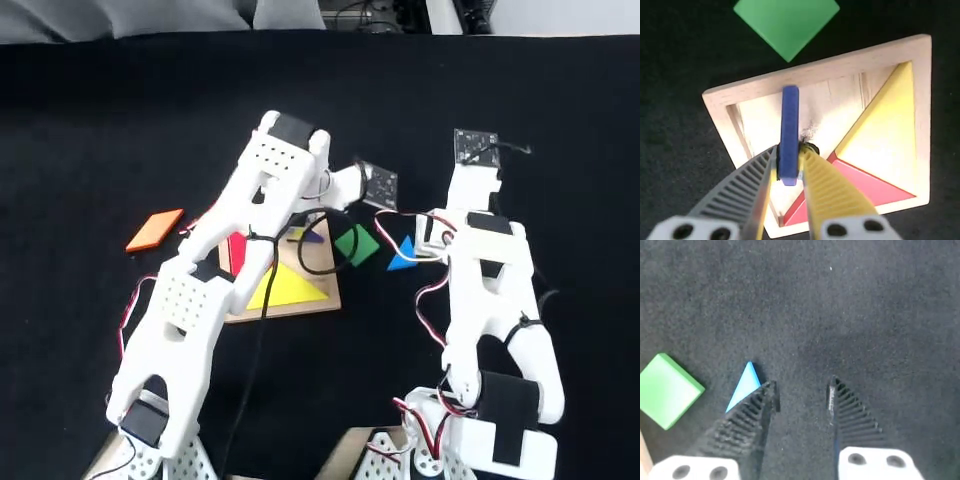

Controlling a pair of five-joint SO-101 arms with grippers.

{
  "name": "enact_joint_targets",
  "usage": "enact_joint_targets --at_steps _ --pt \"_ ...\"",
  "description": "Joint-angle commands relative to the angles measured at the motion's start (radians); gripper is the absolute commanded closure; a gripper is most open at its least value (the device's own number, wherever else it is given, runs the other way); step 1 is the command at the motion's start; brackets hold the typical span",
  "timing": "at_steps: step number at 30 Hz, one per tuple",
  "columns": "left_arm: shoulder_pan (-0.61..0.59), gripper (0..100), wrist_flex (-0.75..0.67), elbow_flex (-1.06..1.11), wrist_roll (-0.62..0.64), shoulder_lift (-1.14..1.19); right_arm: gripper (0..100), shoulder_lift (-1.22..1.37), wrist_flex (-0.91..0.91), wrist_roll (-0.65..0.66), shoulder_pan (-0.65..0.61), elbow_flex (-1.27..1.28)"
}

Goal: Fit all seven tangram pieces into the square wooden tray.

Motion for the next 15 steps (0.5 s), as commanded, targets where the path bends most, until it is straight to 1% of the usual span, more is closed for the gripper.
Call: enact_joint_targets --at_steps 1,5,8,11,15 --pt "-0.033 97 0.017 -0.005 -0.041 -0.020 84.0 -0.038 -0.015 -0.002 0.008 -0.053" --pt "-0.035 97 0.017 -0.005 -0.048 -0.020 84.0 -0.038 -0.015 -0.002 0.008 -0.053" --pt "-0.058 97 0.017 -0.005 -0.092 -0.020 84.0 -0.038 -0.015 -0.002 0.008 -0.051" --pt "-0.076 97 0.017 -0.002 -0.103 -0.038 84.0 -0.038 -0.015 -0.003 0.006 -0.051" --pt "-0.039 97 0.017 0.018 -0.103 -0.061 84.0 -0.038 -0.015 0.000 -0.021 -0.050"
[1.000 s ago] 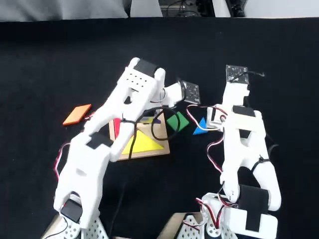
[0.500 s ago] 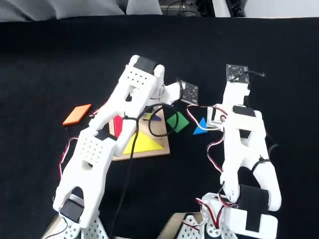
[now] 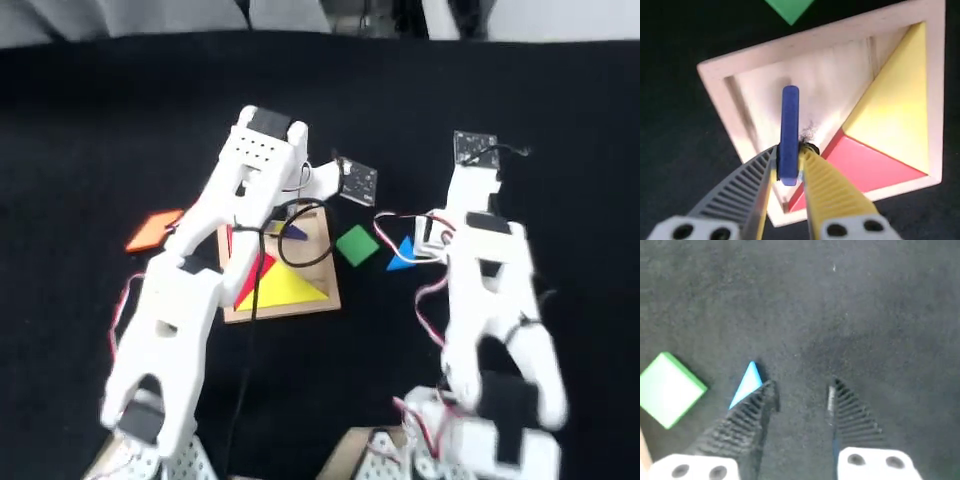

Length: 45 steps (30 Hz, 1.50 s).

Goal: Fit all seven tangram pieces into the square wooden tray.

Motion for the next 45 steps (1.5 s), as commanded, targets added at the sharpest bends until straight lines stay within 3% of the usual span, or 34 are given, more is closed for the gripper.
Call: enact_joint_targets --at_steps 1,7,15,26,31,39,45 --pt "0.038 97 0.012 0.010 -0.011 -0.061 84.0 -0.038 -0.014 -0.003 -0.020 -0.047" --pt "0.070 96 0.011 0.010 -0.012 -0.061 84.0 -0.038 -0.014 -0.003 -0.017 -0.047" --pt "0.045 73 -0.017 -0.001 -0.003 -0.061 84.0 -0.038 -0.014 -0.003 -0.018 -0.047" --pt "-0.007 77 -0.061 -0.110 -0.002 -0.034 84.0 -0.038 -0.014 -0.003 -0.020 -0.047" --pt "0.005 77 0.011 -0.148 0.054 -0.032 84.0 -0.038 -0.014 -0.003 -0.020 -0.047" --pt "-0.041 77 0.014 -0.173 0.315 -0.253 84.0 -0.042 -0.011 0.026 -0.052 -0.044" --pt "-0.209 77 0.012 -0.091 0.617 -0.463 84.0 -0.045 -0.003 0.147 -0.069 -0.045"
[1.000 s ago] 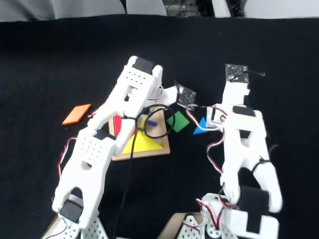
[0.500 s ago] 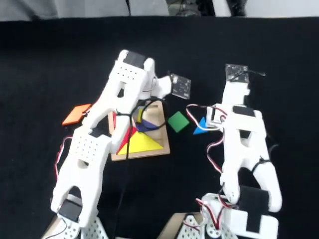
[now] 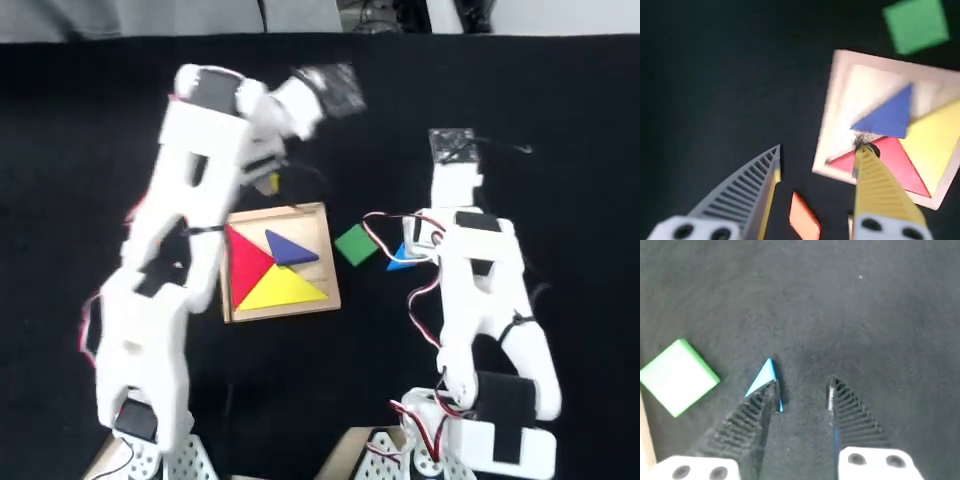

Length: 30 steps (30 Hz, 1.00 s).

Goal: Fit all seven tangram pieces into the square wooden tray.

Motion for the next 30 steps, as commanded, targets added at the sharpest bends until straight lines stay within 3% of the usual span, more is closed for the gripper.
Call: enact_joint_targets --at_steps 1,4,8,10,16,20,25,30 --pt "-0.168 77 0.014 0.045 0.275 -0.203 84.0 -0.048 -0.003 0.051 -0.014 -0.050" --pt "-0.331 81 0.012 0.097 0.450 -0.273 84.0 -0.105 0.032 0.100 -0.023 -0.059" --pt "-0.513 98 0.012 0.214 0.562 -0.319 83.7 -0.243 0.146 0.166 -0.132 -0.090" --pt "-0.578 95 0.012 0.318 0.580 -0.333 83.5 -0.300 0.196 0.204 -0.219 -0.102" --pt "-0.742 97 -0.002 0.647 0.644 -0.430 80.3 -0.314 0.354 0.313 -0.479 -0.162" --pt "-0.825 97 -0.141 0.943 0.655 -0.597 70.1 -0.191 0.396 0.299 -0.589 -0.249" --pt "-0.846 97 -0.414 1.449 0.769 -0.804 70.6 -0.010 0.399 0.236 -0.698 -0.354" --pt "-0.852 97 -0.628 1.817 0.793 -0.987 70.2 0.113 0.391 0.178 -0.795 -0.414"
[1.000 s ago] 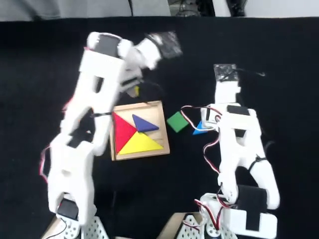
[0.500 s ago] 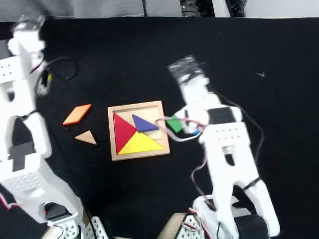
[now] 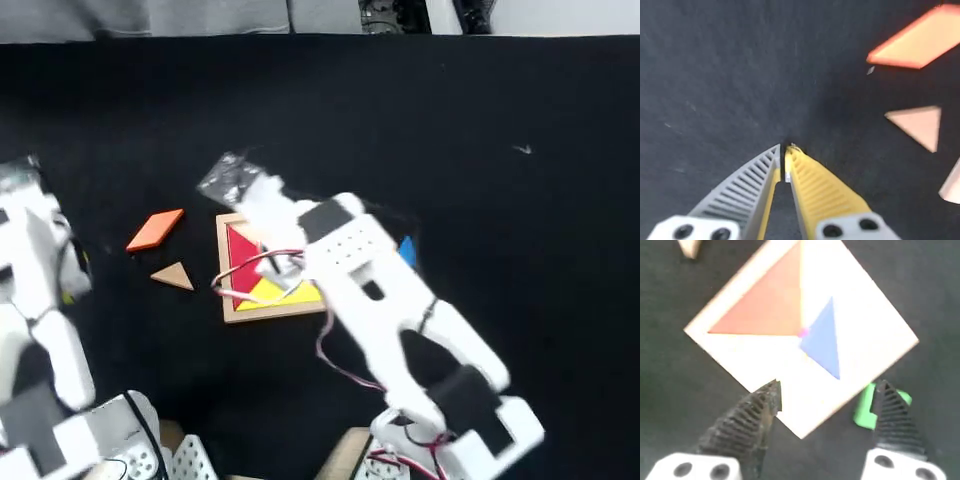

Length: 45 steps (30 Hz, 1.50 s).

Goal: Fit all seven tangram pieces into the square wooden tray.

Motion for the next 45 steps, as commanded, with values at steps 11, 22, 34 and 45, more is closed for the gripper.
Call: enact_joint_targets --at_steps 11,22,34,45 --pt "-0.015 97 -0.334 0.475 0.023 -0.279 70.1 0.318 -0.021 -0.021 0.012 -0.222" --pt "-0.010 97 -0.351 0.479 0.021 -0.279 70.6 0.458 -0.018 0.035 0.075 -0.331" --pt "-0.010 97 -0.351 0.481 0.021 -0.279 83.2 0.489 -0.025 0.063 0.078 -0.358" --pt "-0.008 97 -0.353 0.489 0.021 -0.279 74.5 0.479 0.018 0.054 0.072 -0.361"
